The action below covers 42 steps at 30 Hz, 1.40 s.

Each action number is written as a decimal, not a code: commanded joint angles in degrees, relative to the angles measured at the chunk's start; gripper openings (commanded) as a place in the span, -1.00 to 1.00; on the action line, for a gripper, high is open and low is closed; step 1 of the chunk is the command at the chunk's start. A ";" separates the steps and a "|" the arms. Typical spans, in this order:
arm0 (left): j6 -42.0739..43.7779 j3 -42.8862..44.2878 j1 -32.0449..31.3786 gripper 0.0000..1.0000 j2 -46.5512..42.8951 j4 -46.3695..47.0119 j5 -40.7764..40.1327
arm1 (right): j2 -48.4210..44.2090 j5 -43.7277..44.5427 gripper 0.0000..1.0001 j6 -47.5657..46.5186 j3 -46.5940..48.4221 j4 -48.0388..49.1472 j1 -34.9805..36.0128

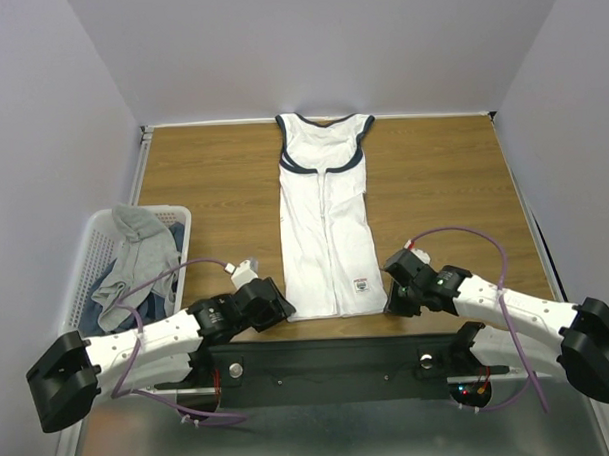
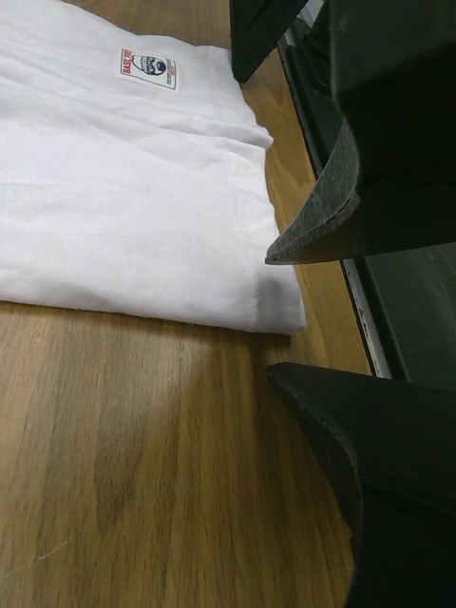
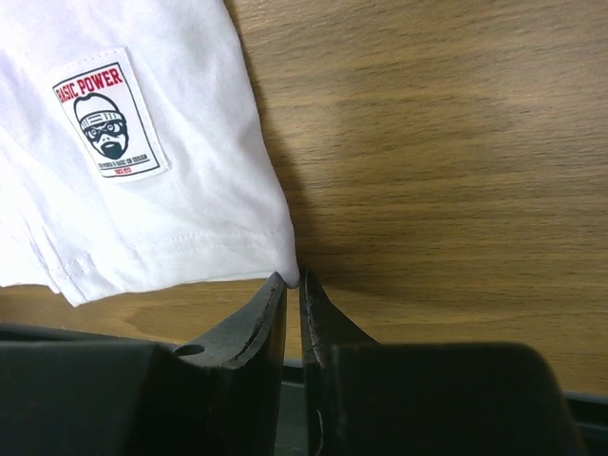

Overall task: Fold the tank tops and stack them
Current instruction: Fold the tank top

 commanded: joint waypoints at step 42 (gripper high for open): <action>-20.07 15.52 -32.84 -1.00 6.28 -15.37 -13.37 | -4.05 15.74 -0.99 10.95 15.86 -12.44 30.21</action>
